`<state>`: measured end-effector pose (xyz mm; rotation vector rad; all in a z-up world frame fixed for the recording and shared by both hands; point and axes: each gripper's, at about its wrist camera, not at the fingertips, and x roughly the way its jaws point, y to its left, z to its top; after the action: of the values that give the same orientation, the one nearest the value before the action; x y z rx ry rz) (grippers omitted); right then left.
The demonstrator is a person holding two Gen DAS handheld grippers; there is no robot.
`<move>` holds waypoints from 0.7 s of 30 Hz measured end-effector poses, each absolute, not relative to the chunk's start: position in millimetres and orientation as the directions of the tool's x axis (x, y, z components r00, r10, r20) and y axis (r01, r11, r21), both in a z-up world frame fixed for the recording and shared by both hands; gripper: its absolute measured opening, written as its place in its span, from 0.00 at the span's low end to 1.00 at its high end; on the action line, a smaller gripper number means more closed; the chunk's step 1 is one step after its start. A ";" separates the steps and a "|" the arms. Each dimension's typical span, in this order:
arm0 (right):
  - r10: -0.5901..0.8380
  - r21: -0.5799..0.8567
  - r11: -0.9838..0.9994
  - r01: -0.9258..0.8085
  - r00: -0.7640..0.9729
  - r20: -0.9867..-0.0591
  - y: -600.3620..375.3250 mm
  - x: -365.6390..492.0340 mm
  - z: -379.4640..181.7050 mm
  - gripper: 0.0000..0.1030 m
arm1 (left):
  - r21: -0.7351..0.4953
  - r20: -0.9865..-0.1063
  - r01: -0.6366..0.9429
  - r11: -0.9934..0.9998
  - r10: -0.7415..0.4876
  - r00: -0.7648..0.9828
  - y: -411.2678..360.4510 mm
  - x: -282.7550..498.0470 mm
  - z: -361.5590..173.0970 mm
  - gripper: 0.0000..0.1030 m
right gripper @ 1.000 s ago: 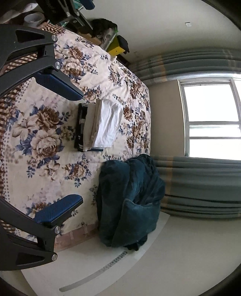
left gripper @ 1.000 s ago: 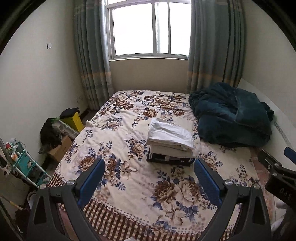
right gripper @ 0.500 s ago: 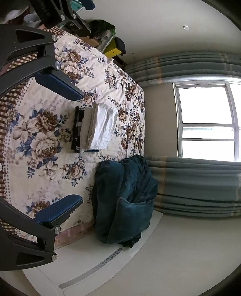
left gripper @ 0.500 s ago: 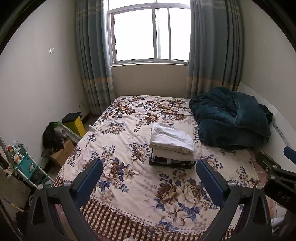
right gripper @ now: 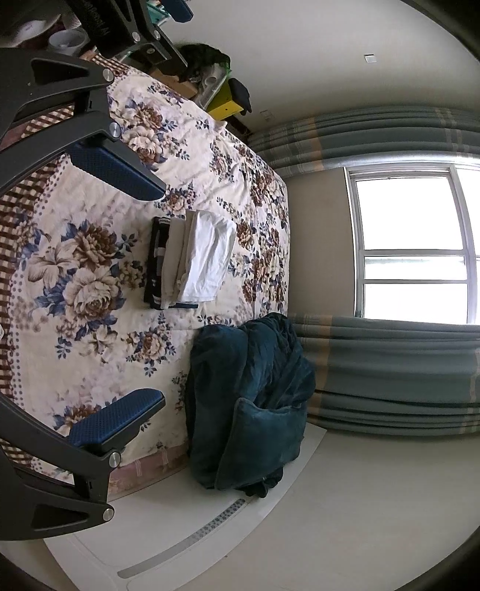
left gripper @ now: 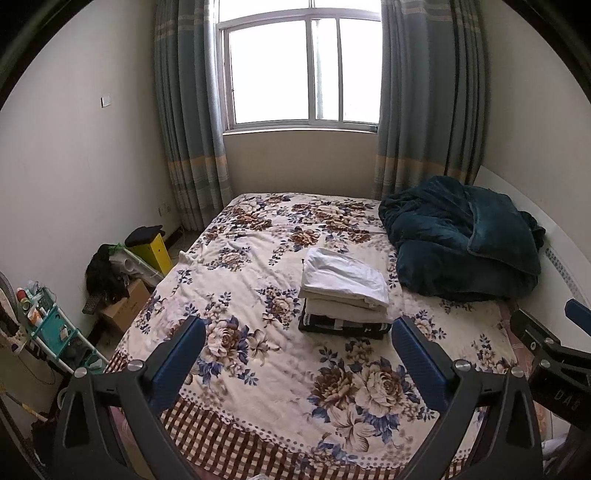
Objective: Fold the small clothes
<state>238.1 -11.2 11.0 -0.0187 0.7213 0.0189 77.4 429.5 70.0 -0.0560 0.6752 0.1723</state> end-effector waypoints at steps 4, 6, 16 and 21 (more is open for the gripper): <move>0.015 -0.007 1.000 -0.026 0.752 -0.659 -14.8 241.3 13.7 1.00 | 0.002 -0.628 -0.168 0.986 0.132 0.767 430.3 79.5 71.2 1.00; 0.018 -0.007 1.000 -0.029 0.751 -0.660 -15.5 241.4 11.4 1.00 | 0.000 -0.630 -0.165 0.986 0.128 0.766 430.6 80.3 71.0 1.00; 0.020 -0.007 0.999 -0.033 0.753 -0.658 -15.3 240.8 11.6 1.00 | -0.001 -0.627 -0.162 0.987 0.126 0.769 429.5 77.9 71.5 1.00; 0.024 -0.009 0.999 -0.040 0.752 -0.659 -15.4 241.2 12.3 1.00 | -0.003 -0.627 -0.161 0.987 0.124 0.769 429.7 78.6 71.8 1.00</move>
<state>241.2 -15.4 12.3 -0.0229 0.7192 0.0353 78.6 429.7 71.8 -0.0575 0.6756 0.1546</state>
